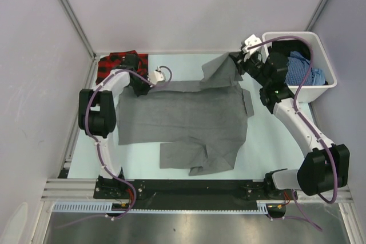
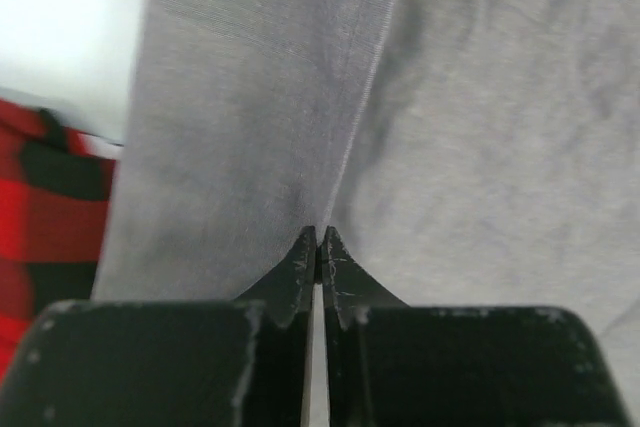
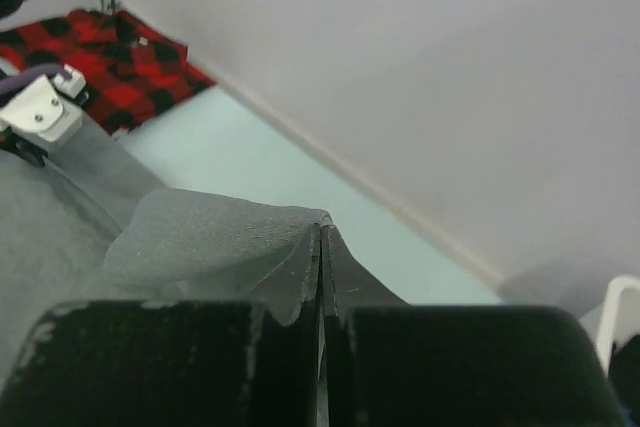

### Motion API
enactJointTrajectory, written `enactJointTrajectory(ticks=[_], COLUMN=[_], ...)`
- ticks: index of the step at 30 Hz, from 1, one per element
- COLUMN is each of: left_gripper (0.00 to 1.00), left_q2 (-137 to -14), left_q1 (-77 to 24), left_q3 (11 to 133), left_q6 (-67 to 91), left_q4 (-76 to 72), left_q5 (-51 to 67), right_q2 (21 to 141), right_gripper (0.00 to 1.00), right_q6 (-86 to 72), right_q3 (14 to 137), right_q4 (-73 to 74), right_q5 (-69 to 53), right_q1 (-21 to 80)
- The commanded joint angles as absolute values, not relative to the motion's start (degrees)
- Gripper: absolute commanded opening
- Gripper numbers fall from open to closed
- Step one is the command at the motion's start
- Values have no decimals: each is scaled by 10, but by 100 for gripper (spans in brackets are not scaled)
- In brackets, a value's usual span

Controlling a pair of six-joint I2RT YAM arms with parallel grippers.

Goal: Fold and stack the long sleeve shirts
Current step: Fold the shirt

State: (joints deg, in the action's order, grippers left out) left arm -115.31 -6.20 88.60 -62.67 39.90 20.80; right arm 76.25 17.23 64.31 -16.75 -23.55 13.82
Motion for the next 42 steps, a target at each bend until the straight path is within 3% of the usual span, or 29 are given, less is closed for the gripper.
enactJointTrajectory(ticks=[1, 6, 7, 18, 21, 27, 34, 41, 42], left_gripper=[11, 29, 37, 65, 85, 91, 92, 91, 91], left_q2=[-1114, -1077, -1073, -1068, -1064, -1008, -919, -880, -880], left_q1=[-64, -61, -56, -8, -2, 19, 18, 14, 12], left_q3=[852, 824, 827, 903, 919, 904, 817, 759, 758], left_q6=[-585, -582, -572, -481, -431, -369, -365, -396, -401], left_q4=[422, 424, 425, 446, 438, 407, 384, 389, 393], left_q5=[195, 189, 197, 261, 307, 381, 432, 420, 421], right_q2=[732, 712, 712, 751, 784, 861, 946, 875, 855], right_gripper=[0, 0, 0, 0, 0, 0, 0, 0, 4], right_q6=[182, 193, 193, 171, 190, 253, 403, 609, 646], right_q3=[608, 578, 577, 624, 649, 685, 726, 652, 632], right_q4=[-135, -119, -114, -124, -114, -48, 122, 350, 405], right_q5=[-227, -222, -222, -240, -279, -378, -439, -440, -432], right_q1=[142, 139, 139, 140, 140, 171, 244, 265, 264])
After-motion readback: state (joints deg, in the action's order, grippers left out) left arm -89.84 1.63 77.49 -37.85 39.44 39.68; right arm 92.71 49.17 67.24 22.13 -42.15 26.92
